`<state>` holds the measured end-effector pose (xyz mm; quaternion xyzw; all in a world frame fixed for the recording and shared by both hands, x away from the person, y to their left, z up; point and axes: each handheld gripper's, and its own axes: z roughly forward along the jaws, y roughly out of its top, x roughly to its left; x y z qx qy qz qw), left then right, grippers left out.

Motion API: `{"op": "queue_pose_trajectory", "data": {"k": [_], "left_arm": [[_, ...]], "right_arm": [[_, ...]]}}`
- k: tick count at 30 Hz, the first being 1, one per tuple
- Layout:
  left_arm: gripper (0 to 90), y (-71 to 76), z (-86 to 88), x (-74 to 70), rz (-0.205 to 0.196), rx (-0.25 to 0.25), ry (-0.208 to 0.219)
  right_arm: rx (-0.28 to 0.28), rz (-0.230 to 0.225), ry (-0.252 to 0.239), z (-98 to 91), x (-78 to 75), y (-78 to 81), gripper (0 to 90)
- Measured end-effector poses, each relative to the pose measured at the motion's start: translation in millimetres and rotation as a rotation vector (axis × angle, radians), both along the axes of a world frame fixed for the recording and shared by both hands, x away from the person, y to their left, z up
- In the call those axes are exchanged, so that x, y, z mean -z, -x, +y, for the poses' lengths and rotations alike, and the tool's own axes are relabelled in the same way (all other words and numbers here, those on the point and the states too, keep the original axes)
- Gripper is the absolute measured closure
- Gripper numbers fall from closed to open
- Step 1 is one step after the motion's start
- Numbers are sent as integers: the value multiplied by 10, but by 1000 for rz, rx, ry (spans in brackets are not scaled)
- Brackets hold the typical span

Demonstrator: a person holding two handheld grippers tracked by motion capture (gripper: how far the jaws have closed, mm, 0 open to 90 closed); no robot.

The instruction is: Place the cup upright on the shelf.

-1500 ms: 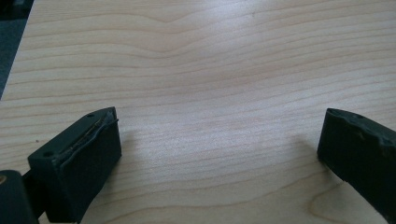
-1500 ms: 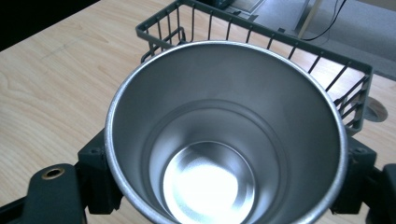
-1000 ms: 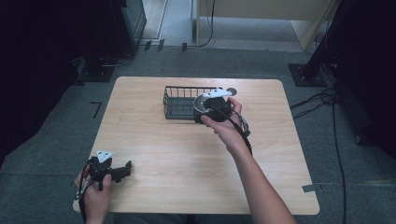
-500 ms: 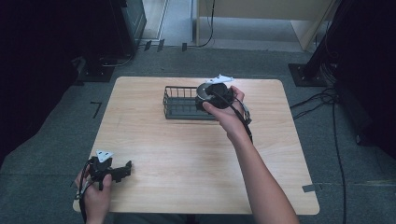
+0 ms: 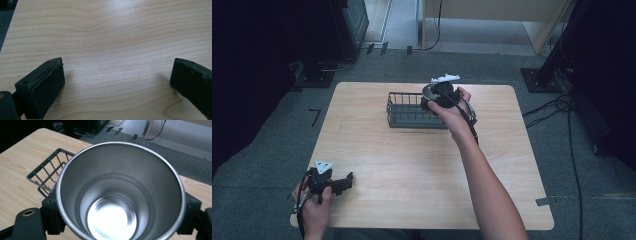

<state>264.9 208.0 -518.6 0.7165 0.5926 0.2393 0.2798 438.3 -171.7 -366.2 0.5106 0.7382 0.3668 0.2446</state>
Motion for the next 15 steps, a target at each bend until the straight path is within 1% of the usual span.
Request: {"op": "queue_pose_trajectory", "data": {"k": [10,15], "left_arm": [[0,0,-1,0,0,-1,1],[0,0,-1,1,-1,-1,1]], "right_arm": [[38,10,-2,-20,64,-218,182],[54,19,3,-21,160,-302,182]]}}
